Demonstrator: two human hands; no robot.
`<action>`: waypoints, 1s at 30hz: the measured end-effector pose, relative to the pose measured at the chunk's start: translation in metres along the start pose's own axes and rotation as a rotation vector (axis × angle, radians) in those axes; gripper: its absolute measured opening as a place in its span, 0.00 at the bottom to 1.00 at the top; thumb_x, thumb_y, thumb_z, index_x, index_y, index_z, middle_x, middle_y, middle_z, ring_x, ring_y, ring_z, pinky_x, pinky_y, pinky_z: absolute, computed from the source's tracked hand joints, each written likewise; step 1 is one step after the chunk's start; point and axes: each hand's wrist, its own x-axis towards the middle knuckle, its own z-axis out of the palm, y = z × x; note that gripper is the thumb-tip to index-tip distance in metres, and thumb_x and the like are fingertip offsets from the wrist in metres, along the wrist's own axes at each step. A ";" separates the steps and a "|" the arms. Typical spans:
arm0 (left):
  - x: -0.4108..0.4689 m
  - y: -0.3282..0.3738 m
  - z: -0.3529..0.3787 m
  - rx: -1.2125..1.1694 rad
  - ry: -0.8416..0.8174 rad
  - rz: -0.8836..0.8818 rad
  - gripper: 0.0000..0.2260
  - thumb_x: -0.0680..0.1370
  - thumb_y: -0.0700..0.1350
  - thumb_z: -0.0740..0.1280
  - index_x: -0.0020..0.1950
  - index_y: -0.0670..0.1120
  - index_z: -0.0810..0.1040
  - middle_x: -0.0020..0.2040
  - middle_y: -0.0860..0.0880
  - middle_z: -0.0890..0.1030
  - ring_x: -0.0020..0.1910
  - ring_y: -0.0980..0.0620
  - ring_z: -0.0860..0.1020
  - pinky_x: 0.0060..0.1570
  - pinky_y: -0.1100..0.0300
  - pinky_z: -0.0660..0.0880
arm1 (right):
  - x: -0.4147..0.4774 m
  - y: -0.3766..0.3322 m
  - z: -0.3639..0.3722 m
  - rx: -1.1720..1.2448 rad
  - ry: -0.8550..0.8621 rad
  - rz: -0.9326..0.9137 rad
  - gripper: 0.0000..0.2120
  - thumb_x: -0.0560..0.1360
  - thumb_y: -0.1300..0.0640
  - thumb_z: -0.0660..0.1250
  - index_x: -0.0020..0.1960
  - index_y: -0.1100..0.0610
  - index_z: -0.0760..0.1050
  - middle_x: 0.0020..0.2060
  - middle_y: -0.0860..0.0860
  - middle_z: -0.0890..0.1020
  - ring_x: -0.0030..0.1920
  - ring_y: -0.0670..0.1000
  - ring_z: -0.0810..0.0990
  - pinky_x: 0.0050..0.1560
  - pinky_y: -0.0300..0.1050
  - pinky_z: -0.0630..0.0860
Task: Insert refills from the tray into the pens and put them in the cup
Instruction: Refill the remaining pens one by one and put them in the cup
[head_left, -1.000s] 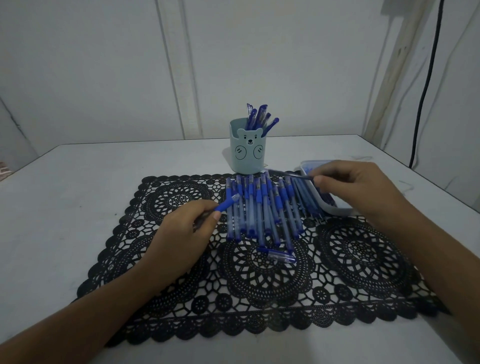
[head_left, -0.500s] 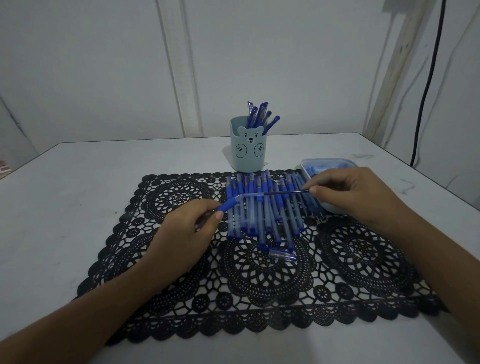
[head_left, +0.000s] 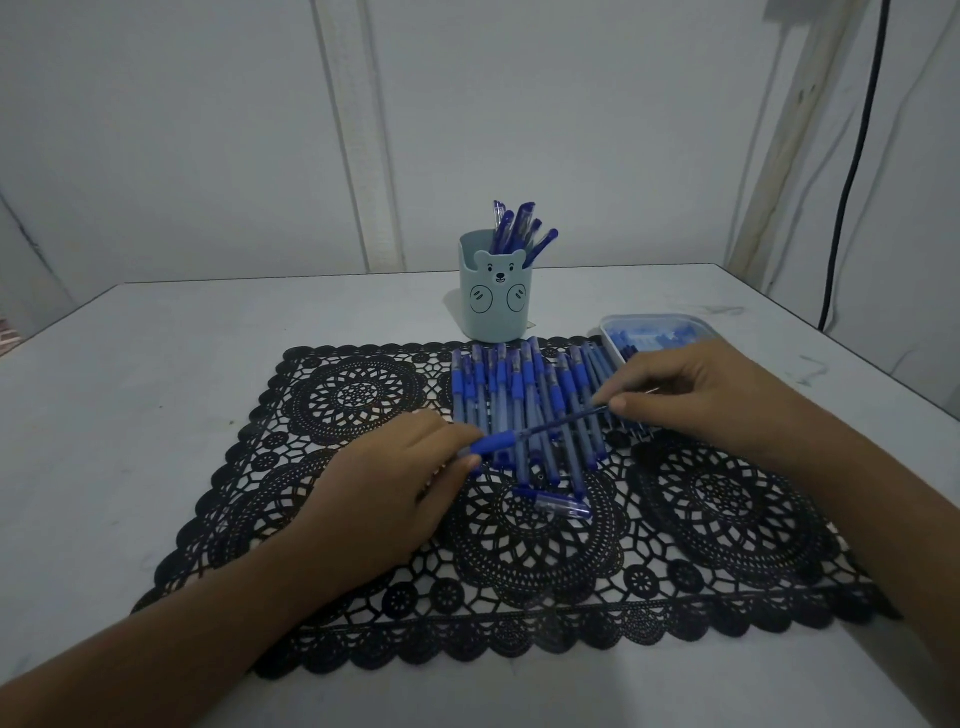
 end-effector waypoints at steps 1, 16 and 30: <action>0.000 0.000 0.000 -0.014 0.002 0.009 0.15 0.77 0.51 0.56 0.55 0.46 0.78 0.41 0.57 0.75 0.38 0.63 0.69 0.39 0.74 0.68 | -0.001 -0.002 0.008 0.023 -0.018 0.005 0.06 0.70 0.58 0.70 0.43 0.47 0.82 0.37 0.46 0.84 0.39 0.44 0.81 0.43 0.31 0.74; 0.001 -0.012 0.005 -0.191 0.182 -0.073 0.14 0.76 0.51 0.58 0.55 0.46 0.78 0.43 0.54 0.79 0.41 0.59 0.75 0.42 0.65 0.72 | -0.006 0.002 0.054 -0.393 -0.096 -0.249 0.06 0.75 0.52 0.64 0.48 0.50 0.78 0.39 0.40 0.75 0.40 0.39 0.73 0.43 0.33 0.69; 0.001 -0.011 0.005 -0.160 0.127 -0.045 0.14 0.77 0.51 0.57 0.54 0.47 0.77 0.41 0.56 0.77 0.39 0.60 0.74 0.41 0.67 0.71 | -0.004 -0.004 0.051 0.087 0.236 -0.125 0.05 0.72 0.58 0.68 0.45 0.49 0.79 0.35 0.42 0.81 0.37 0.40 0.78 0.39 0.29 0.73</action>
